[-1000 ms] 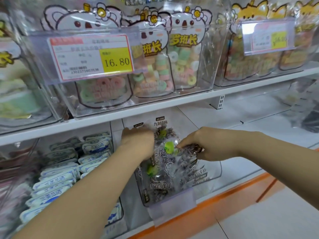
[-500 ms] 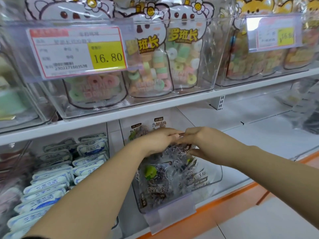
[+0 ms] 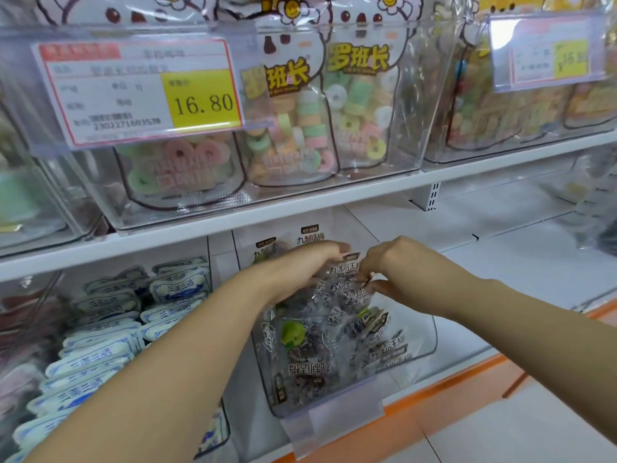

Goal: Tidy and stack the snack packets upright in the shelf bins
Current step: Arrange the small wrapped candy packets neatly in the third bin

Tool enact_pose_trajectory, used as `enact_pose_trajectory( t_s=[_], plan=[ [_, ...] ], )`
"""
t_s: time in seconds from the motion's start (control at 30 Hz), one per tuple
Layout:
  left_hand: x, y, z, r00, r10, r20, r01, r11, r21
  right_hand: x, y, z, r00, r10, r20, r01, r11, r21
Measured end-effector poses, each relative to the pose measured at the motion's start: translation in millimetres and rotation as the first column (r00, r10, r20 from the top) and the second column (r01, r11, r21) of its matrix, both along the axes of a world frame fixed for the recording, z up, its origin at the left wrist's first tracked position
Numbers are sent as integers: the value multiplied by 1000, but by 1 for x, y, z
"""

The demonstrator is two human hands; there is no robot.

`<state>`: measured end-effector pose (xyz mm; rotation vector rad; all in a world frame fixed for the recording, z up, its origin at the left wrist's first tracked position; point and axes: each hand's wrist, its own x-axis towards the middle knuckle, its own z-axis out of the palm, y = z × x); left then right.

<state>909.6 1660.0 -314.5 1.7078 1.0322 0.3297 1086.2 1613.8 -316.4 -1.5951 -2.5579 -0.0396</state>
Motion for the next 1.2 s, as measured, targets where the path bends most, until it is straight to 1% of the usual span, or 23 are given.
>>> enact_pose_trajectory(
  t_s=[0.03, 0.07, 0.1, 0.13, 0.2, 0.23, 0.27, 0.3, 0.37, 0.4, 0.47, 0.53, 0.63, 0.73, 0.8, 0.83, 0.87, 0.93, 1.0, 1.03, 1.1, 1.17, 1.2],
  plan=[
    [-3, -1, 3, 990, -82, -117, 91, 993, 70, -1, 0, -1, 1000, -5, -15, 6, 999, 38],
    [-4, -2, 3, 954, -145, -263, 186, 972, 141, -2, 1, -1, 1000, -14, -14, 15, 997, 74],
    [-5, -5, 3, 908, -168, -383, 267, 938, 220, -4, 1, -2, 1000, -23, -9, 23, 994, 110],
    [-5, -6, -1, 880, -159, -447, 315, 900, 301, -3, 2, -3, 999, -32, -19, 34, 990, 140],
    [-4, -9, -12, 881, -98, -463, 317, 849, 424, 4, -2, -2, 995, -8, -104, 25, 985, 168],
    [-4, -8, -18, 885, -65, -462, 304, 831, 465, 8, -6, -1, 994, 29, -103, -10, 984, 177],
    [-4, -7, -22, 879, -35, -476, 301, 814, 497, 11, -10, 1, 997, 68, -28, -62, 983, 175],
    [-4, -4, -25, 868, -7, -497, 305, 797, 522, 14, -14, 3, 992, 84, 96, -98, 984, 146],
    [-3, -1, -28, 866, 46, -498, 288, 767, 573, 14, -21, 5, 932, 62, 356, -94, 993, 72],
    [-1, 0, -28, 870, 68, -488, 274, 756, 595, 14, -21, 4, 897, 32, 440, -57, 997, 44],
    [2, 1, -30, 870, 103, -483, 262, 733, 628, 10, -17, 5, 857, 7, 515, -17, 1000, 16],
    [3, 0, -33, 864, 128, -486, 254, 724, 642, 6, -12, 2, 852, -4, 523, -25, 999, 48],
    [2, -4, -34, 847, 161, -507, 275, 684, 676, 9, -9, 1, 896, -34, 443, -4, 996, 84],
    [6, -6, -36, 805, 215, -553, 353, 577, 737, 13, -11, -1, 936, -47, 349, 14, 995, 98],
    [12, -6, -36, 751, 233, -618, 452, 502, 737, 12, -13, -2, 935, -63, 350, 28, 994, 104],
    [15, -6, -35, 728, 223, -649, 488, 497, 718, 10, -14, -2, 922, -74, 380, 40, 995, 97],
    [17, -5, -33, 713, 196, -674, 504, 525, 685, 8, -16, -2, 905, -75, 418, 45, 996, 81],
    [18, -5, -20, 727, 77, -682, 462, 680, 569, 6, -19, 0, 881, -57, 469, 40, 998, 45],
    [12, -10, 2, 762, -35, -647, 397, 814, 424, 9, -23, 5, 889, -29, 456, 34, 999, -2],
    [6, -15, 13, 782, -42, -622, 362, 843, 398, 11, -25, 9, 912, -22, 411, 27, 1000, -7],
    [-10, -29, 27, 870, 48, -490, 215, 858, 466, 11, -31, 17, 978, -36, 208, 25, 998, 53],
    [-29, -48, 31, 939, 216, -268, -37, 838, 544, 1, -37, 26, 998, -36, -59, 40, 996, 79],
    [-37, -59, 29, 939, 305, -161, -163, 802, 574, -8, -39, 30, 987, -28, -158, 35, 999, 39]
  ],
)
